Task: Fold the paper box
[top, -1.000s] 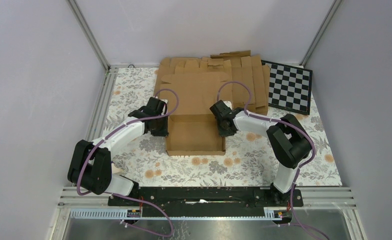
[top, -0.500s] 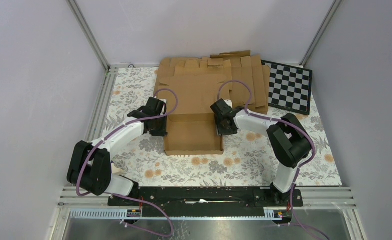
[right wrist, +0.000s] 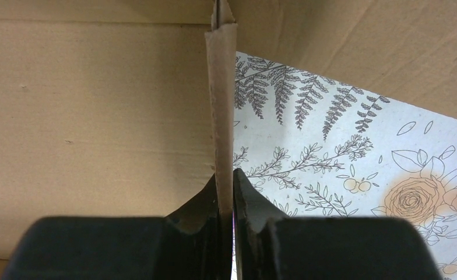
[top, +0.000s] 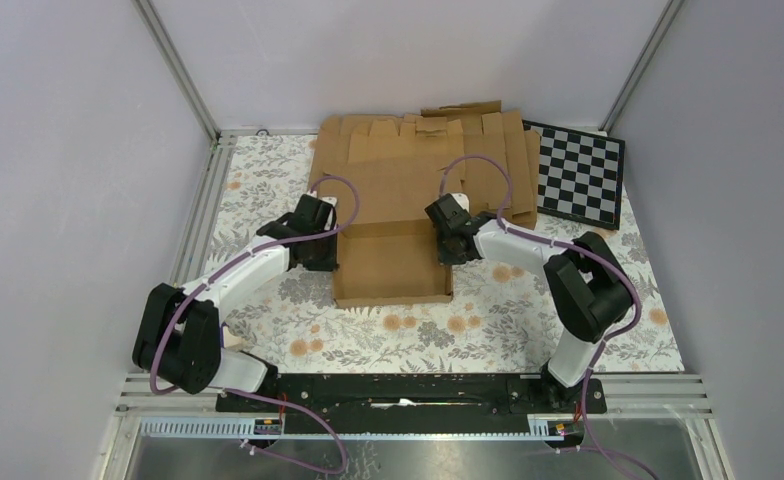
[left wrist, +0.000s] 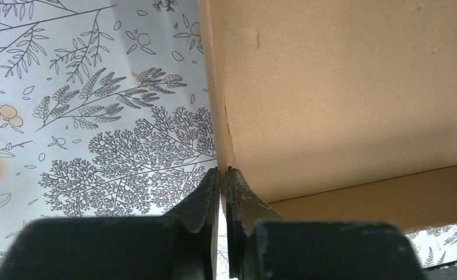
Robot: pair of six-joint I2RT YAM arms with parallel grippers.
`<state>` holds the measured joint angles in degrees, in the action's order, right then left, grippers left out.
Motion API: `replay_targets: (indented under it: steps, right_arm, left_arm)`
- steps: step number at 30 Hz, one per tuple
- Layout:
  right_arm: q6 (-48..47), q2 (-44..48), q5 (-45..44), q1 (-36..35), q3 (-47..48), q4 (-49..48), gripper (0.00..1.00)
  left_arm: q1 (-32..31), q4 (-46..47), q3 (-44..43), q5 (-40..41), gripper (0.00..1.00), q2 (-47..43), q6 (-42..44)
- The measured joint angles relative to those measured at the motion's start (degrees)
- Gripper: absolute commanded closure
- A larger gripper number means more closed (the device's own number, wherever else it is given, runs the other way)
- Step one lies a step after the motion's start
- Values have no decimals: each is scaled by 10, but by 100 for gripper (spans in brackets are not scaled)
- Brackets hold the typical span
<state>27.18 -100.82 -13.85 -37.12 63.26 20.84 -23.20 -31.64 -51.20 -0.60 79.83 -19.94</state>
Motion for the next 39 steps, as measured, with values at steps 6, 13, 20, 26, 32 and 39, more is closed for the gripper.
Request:
replay_targets:
  steps: [6, 13, 20, 26, 32, 39]
  right_arm:
    - [-21, 16, 23, 10, -16, -4, 87]
    - [-66, 77, 74, 19, -106, -36, 86]
    - [-87, 149, 142, 19, -187, -50, 85]
    - [-94, 170, 163, 19, -211, -56, 85]
    - [-97, 171, 175, 19, -212, -60, 85]
    - [-96, 171, 186, 19, -212, -66, 87]
  left_arm:
    - [-19, -27, 0, 16, 27, -26, -9]
    - [17, -33, -1, -3, 18, -111, -22]
    - [100, 11, 3, -73, 19, -124, -71]
    - [131, 90, 40, -120, 21, -115, -140]
    - [143, 143, 64, -144, 61, -91, -179]
    - [141, 174, 77, -138, 100, -87, -195]
